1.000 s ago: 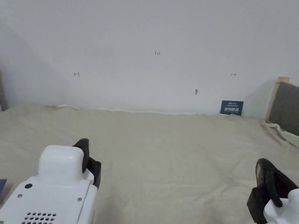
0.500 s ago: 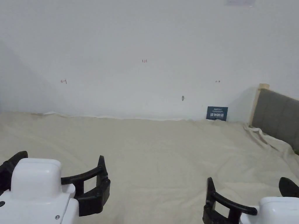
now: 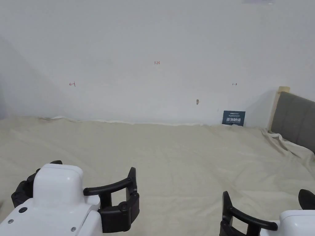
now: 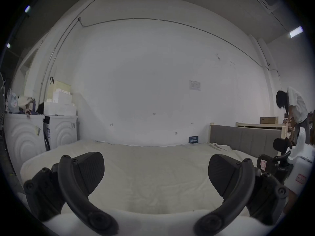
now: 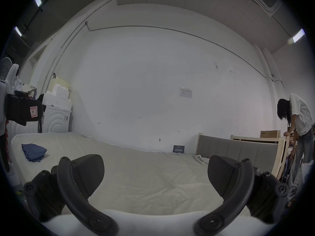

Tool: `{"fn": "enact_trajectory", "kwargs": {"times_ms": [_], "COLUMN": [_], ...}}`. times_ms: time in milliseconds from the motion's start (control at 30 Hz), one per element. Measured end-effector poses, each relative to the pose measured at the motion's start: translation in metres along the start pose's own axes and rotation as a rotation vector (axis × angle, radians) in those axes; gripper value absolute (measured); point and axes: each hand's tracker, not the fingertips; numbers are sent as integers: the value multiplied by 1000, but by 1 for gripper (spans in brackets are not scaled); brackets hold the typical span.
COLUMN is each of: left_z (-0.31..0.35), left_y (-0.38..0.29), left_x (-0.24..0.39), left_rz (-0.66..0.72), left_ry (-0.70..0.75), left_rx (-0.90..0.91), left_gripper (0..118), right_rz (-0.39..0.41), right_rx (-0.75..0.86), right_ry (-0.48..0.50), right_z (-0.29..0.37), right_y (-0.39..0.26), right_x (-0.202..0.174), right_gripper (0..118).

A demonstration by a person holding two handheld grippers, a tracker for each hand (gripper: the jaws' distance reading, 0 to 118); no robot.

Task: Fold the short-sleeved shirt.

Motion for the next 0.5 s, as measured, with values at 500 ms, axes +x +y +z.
{"fn": "enact_trajectory", "kwargs": {"times_ms": [500], "left_z": [-5], "left_y": [7], "left_x": [6], "left_rz": [41], "left_ry": [64], "left_rx": [-52], "left_gripper": [118], "right_rz": [-48], "right_rx": [-56], "right_ry": [9], "right_z": [-1], "right_y": [-2], "right_x": [3], "right_gripper": [118]}}
